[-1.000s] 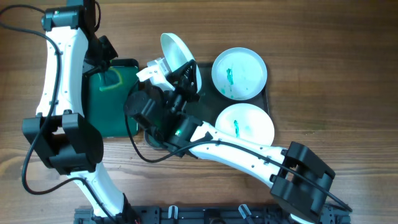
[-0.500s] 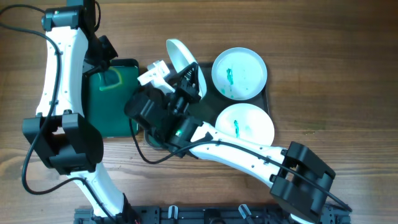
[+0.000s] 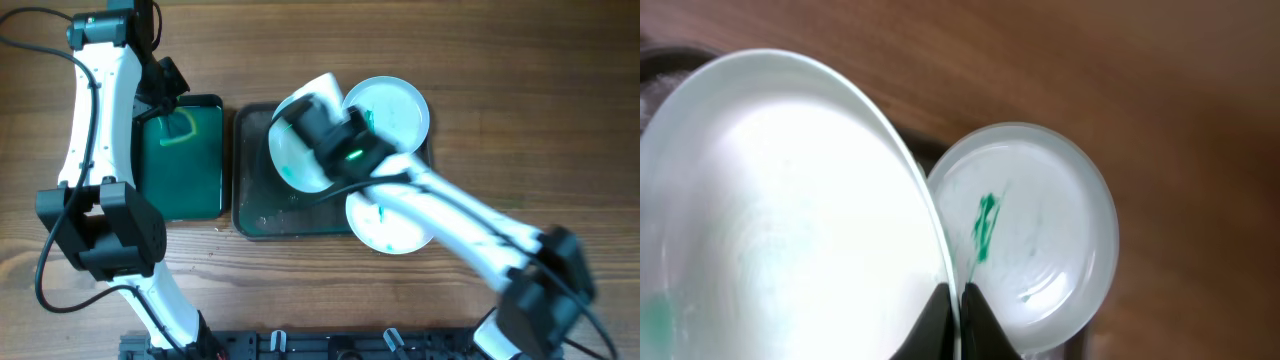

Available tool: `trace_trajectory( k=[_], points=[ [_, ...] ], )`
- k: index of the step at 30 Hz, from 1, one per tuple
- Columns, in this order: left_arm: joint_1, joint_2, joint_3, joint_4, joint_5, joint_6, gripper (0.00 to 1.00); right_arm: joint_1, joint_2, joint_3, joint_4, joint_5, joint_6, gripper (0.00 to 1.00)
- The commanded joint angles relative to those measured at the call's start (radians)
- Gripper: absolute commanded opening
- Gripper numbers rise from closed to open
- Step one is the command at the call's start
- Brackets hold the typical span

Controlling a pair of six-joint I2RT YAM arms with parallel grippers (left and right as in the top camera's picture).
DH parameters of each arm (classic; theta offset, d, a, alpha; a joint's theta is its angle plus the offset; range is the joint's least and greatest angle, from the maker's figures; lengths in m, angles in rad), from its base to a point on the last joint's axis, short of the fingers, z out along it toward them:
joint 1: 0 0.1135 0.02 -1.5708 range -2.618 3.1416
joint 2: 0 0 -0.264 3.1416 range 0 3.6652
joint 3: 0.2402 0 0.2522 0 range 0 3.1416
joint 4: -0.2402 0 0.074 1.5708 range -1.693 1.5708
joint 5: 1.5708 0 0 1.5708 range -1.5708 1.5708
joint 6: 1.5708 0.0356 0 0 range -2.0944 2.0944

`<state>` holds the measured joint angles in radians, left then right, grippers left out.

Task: Clean dirty plates on tray and stack at the side
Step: 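Set the plate down on the table right of the tray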

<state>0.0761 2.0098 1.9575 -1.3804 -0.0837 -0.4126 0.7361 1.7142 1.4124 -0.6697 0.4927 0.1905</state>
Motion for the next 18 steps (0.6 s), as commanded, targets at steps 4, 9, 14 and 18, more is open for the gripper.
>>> trace_trajectory(
  k=[4,9,14,18],
  points=[
    [-0.002,-0.037,0.026,0.003,0.04,0.012,0.04,-0.409,-0.16,0.003,-0.109,-0.544,0.158,0.04],
    [-0.007,-0.037,0.026,0.004,0.05,0.012,0.04,-0.649,-0.166,0.003,-0.259,-0.416,0.288,0.04],
    [-0.036,-0.037,0.026,0.018,0.05,0.012,0.04,-0.73,-0.166,-0.039,-0.325,-0.151,0.422,0.04],
    [-0.067,-0.037,0.026,0.034,0.05,0.012,0.04,-0.791,-0.166,-0.148,-0.288,-0.114,0.445,0.04]
  ],
)
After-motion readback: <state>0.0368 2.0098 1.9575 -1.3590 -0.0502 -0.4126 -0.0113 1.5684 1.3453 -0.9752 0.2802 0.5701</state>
